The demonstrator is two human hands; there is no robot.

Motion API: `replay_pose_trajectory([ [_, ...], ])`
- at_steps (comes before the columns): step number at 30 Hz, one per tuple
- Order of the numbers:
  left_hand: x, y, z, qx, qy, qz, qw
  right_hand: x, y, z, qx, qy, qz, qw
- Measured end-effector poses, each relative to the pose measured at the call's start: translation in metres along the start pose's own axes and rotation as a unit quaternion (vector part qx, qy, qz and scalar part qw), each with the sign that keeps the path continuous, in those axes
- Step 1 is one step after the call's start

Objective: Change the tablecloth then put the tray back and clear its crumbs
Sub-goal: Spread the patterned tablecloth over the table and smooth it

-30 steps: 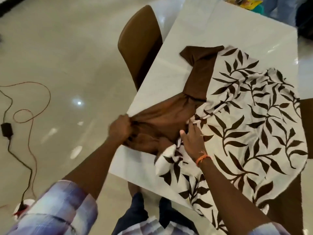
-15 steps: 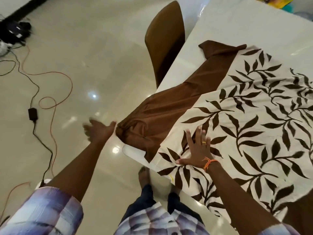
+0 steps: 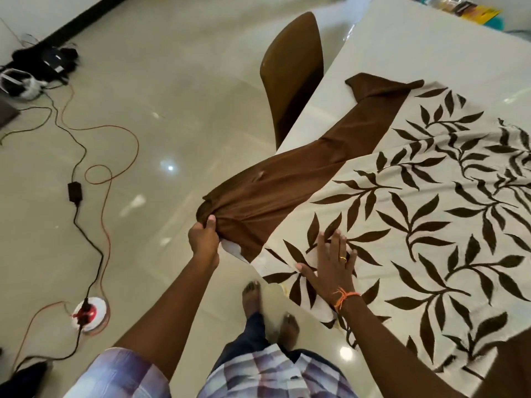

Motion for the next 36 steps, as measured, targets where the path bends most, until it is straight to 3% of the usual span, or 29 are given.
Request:
replay_pose_trajectory([
  [2,-0.005,0.014,0.01,0.003,0.035,0.056,0.998,-0.003,-0.002,0.011,0.005,0.027,-0.015,1.0],
  [4,-0.023,0.014,0.025,-0.068,0.126,0.089,0.986,-0.004,-0.005,0.023,0.001,0.058,-0.025,0.998],
  [6,-0.037,0.013,0.047,-0.168,0.203,0.051,0.963,-0.001,-0.004,0.03,0.001,0.072,-0.063,0.995],
  [10,-0.05,0.024,0.073,-0.272,0.214,-0.052,0.937,0.009,0.005,0.036,0.013,0.088,-0.1,0.991],
  [12,-0.058,0.032,0.065,-0.233,0.194,-0.051,0.952,0.012,0.007,0.039,0.016,0.088,-0.103,0.991],
  [15,-0.073,0.066,0.028,-0.05,0.157,-0.049,0.985,0.02,0.002,0.042,0.027,0.078,-0.039,0.996],
  [17,-0.078,0.088,0.021,0.06,0.143,-0.133,0.979,0.03,-0.005,0.046,0.025,0.038,0.011,0.999],
  [19,-0.067,0.104,0.031,0.153,0.112,-0.249,0.95,0.04,-0.009,0.055,0.026,-0.025,0.024,0.999],
  [20,-0.053,0.103,0.039,0.179,0.068,-0.279,0.941,0.046,-0.009,0.061,0.031,-0.059,0.024,0.997],
  [22,-0.012,0.079,0.058,0.173,-0.116,-0.306,0.929,0.056,-0.006,0.074,0.053,-0.123,0.02,0.991],
  [25,0.012,0.02,0.107,0.044,-0.405,-0.298,0.863,0.077,0.005,0.094,0.097,-0.233,-0.014,0.968],
  [27,0.003,-0.014,0.154,-0.066,-0.504,-0.276,0.816,0.1,0.013,0.108,0.145,-0.313,-0.049,0.937],
  [29,-0.022,-0.043,0.2,-0.154,-0.575,-0.292,0.748,0.131,0.009,0.131,0.158,-0.369,-0.055,0.914],
  [32,-0.083,-0.076,0.252,-0.252,-0.648,-0.371,0.616,0.171,-0.007,0.17,0.133,-0.377,-0.026,0.916],
  [36,-0.131,-0.091,0.279,-0.271,-0.682,-0.468,0.493,0.192,-0.018,0.205,0.116,-0.29,0.007,0.95],
])
Point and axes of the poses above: each hand's wrist, its own z-axis away from the middle knuckle, its own y-axis out of the back of the hand, x = y × z, the point moved 10 cm from there along -z, towards the middle knuckle, and after that the axes turned 14 degrees about x, right-handed, at the moved point
